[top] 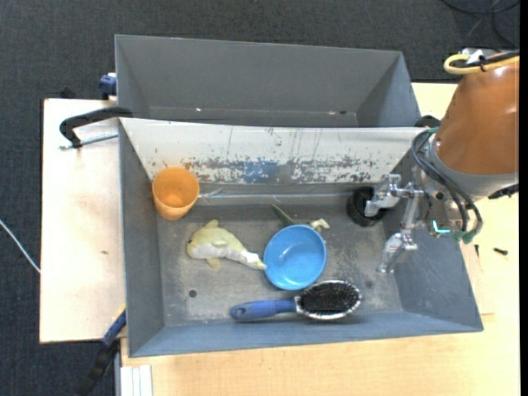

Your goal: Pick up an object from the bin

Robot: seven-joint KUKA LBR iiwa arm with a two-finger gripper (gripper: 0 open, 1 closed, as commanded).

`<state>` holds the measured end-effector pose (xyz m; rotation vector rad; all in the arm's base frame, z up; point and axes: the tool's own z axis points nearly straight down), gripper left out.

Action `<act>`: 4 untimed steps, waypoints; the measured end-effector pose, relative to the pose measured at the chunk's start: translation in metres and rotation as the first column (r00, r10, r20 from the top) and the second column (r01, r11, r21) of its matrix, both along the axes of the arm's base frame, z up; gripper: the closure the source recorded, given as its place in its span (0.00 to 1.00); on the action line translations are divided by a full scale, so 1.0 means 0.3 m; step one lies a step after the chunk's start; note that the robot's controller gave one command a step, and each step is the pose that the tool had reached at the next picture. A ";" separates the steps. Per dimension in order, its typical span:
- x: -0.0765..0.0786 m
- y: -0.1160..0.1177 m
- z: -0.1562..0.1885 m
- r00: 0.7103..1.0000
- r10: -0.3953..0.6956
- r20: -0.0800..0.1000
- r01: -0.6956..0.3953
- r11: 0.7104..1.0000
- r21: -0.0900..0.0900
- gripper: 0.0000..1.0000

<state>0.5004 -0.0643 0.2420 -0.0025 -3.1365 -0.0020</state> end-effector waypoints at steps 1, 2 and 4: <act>-0.013 0.265 -0.551 0.845 0.535 -0.001 -0.535 0.845 -0.001 0.00; 0.008 0.432 -0.469 0.562 0.827 0.009 -0.827 0.562 -0.004 0.00; 0.076 0.594 -0.562 0.626 0.780 -0.001 -0.780 0.626 -0.002 0.00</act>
Offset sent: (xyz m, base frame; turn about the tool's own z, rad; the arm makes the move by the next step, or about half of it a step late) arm -0.0063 0.0787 -0.1720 -0.5614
